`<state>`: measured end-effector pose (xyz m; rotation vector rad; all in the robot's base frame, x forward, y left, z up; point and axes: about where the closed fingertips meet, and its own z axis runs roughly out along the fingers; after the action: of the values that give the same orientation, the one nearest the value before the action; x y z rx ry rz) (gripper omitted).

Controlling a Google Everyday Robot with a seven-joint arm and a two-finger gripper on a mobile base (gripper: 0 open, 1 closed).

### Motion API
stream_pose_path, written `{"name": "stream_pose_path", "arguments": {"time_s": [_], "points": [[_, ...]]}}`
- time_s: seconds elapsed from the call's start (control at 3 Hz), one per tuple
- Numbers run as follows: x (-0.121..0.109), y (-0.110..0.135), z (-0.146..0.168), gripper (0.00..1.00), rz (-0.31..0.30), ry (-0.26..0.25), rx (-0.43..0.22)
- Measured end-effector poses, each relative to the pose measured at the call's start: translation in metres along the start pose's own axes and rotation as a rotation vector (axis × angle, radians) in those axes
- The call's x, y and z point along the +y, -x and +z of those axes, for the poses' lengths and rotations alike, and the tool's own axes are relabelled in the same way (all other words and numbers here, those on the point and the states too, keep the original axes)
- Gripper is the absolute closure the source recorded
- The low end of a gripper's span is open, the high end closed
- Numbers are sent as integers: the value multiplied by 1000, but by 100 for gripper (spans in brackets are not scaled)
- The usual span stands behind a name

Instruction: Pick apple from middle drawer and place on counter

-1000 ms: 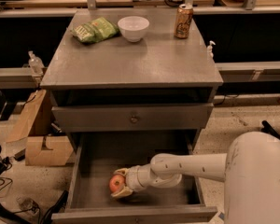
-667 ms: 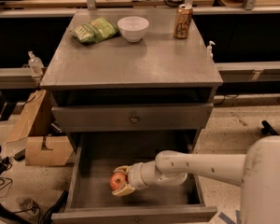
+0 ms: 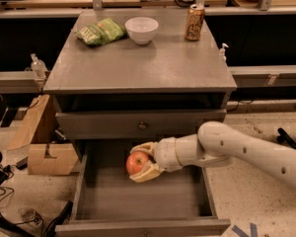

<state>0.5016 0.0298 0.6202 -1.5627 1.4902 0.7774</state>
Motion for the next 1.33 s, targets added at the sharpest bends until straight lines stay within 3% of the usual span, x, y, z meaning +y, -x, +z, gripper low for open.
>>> {"name": "stream_pose_path", "arguments": {"time_s": [0.33,0.67,1.0,1.33], "points": [[-29,90,-61,100,10,-18,-77],[-67,169,-107,100,25,-85,-126],[-106,217,-130,100,60,-159,-152],[-146,243,-134,100,115,-228,-151]]}}
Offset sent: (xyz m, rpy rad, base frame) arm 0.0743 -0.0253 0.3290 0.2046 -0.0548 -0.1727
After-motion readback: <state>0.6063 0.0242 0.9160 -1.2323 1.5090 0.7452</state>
